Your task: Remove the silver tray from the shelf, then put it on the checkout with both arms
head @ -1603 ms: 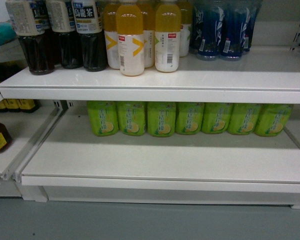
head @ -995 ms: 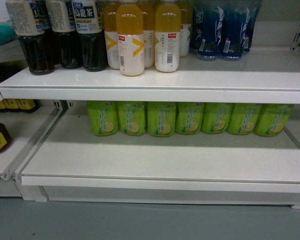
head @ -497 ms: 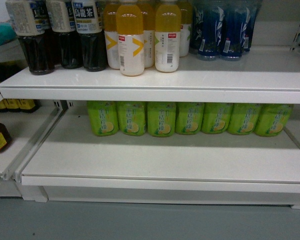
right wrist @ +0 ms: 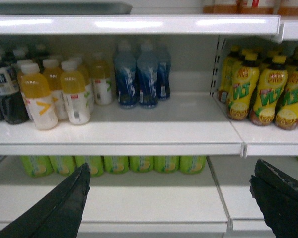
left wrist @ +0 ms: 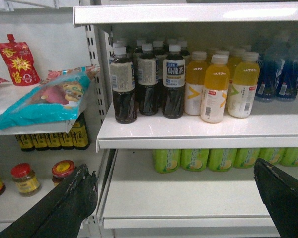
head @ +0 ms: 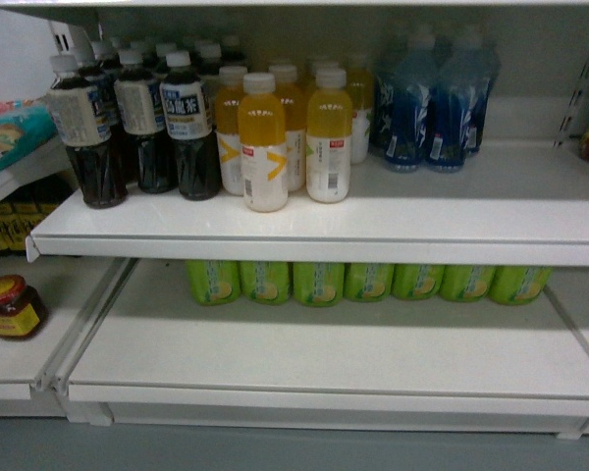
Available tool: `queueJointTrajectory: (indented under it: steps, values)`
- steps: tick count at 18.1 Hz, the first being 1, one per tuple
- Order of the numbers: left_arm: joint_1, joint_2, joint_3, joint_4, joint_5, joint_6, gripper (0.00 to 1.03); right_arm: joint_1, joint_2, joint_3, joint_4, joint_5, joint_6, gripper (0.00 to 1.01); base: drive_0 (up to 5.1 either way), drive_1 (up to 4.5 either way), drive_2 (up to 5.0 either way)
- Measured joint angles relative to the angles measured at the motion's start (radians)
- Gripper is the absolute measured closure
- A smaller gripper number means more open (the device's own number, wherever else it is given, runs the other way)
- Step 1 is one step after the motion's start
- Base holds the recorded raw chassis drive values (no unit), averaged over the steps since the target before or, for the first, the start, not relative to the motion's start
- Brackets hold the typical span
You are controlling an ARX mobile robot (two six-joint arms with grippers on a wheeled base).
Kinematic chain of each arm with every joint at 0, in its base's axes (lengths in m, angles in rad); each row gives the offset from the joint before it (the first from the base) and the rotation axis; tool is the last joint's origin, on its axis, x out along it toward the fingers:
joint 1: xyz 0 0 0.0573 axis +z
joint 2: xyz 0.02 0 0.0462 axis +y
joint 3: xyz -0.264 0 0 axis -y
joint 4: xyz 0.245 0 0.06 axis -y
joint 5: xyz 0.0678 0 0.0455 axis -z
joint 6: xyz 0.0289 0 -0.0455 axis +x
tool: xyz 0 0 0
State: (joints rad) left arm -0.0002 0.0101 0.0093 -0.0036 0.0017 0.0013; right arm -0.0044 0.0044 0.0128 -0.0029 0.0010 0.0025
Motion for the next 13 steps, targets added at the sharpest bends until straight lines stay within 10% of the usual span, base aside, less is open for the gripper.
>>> queueJointTrajectory:
  steps: [13]
  values:
    - [0.0,0.0,0.0,0.003,-0.002,-0.001,0.05,0.0,0.0,0.0,0.002,-0.001,-0.003,0.03,0.0,0.0,0.0]
